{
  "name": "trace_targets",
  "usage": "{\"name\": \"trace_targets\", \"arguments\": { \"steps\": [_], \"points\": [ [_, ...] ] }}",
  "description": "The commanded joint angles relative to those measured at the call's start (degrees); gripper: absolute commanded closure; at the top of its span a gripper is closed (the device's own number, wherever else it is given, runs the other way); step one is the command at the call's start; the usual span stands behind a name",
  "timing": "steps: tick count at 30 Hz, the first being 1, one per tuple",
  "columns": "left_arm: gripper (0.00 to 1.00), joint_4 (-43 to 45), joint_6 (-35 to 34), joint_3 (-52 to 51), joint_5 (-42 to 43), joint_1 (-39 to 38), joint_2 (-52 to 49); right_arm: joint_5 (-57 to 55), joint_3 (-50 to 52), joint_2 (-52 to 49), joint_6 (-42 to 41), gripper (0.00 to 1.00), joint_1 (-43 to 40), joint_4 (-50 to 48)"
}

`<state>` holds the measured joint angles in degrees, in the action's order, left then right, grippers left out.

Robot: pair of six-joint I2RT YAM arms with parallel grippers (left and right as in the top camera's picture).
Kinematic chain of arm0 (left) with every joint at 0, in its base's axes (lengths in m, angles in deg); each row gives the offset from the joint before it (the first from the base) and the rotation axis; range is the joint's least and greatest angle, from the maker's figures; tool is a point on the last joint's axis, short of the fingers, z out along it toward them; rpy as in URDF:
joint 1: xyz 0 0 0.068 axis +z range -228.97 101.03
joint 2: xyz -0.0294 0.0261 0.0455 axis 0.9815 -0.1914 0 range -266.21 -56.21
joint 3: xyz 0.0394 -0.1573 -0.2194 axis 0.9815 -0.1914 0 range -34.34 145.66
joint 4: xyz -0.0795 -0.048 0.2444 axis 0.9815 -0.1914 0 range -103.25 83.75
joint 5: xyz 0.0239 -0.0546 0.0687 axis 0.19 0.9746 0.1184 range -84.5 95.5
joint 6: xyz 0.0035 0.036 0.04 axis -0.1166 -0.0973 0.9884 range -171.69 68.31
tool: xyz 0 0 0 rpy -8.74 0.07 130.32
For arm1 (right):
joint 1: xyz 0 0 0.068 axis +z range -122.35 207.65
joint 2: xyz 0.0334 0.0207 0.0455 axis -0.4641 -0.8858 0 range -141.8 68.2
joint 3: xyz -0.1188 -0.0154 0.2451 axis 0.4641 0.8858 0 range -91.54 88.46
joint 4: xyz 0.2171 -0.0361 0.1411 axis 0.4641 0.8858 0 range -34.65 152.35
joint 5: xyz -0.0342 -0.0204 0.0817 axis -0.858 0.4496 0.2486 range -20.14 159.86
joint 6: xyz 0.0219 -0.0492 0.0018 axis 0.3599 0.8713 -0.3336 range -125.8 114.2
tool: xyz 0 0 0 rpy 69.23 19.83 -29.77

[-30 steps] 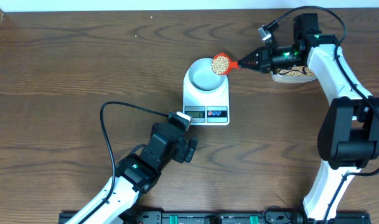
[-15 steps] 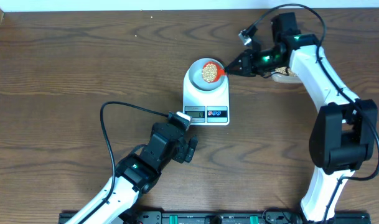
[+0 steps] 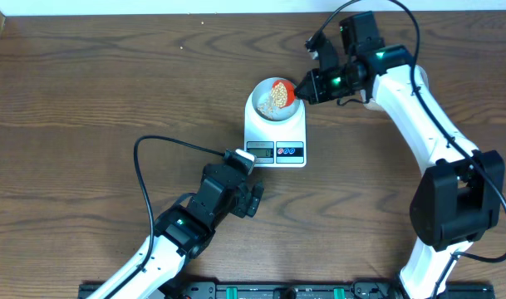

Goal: Scoop item into bowl and weigh 50g on scale
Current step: 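Tilt the scoop with the right gripper to pour chickpeas into the bowl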

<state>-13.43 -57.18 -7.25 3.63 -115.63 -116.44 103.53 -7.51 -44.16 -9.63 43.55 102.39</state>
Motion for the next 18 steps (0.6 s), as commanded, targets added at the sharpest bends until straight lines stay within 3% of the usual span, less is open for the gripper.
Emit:
{"name": "trace_targets", "arguments": {
  "steps": [1, 18],
  "points": [
    [0.12, -0.1, 1.0, 1.2, -1.2, 0.0, 0.4, -6.5, -1.6, 1.6, 1.4, 0.99, 2.3, 0.0],
    [0.12, -0.1, 1.0, 1.2, -1.1, 0.0, 0.4, -24.3, -3.0, 3.3, 2.6, 0.99, 9.9, 0.2]
  ]
}}
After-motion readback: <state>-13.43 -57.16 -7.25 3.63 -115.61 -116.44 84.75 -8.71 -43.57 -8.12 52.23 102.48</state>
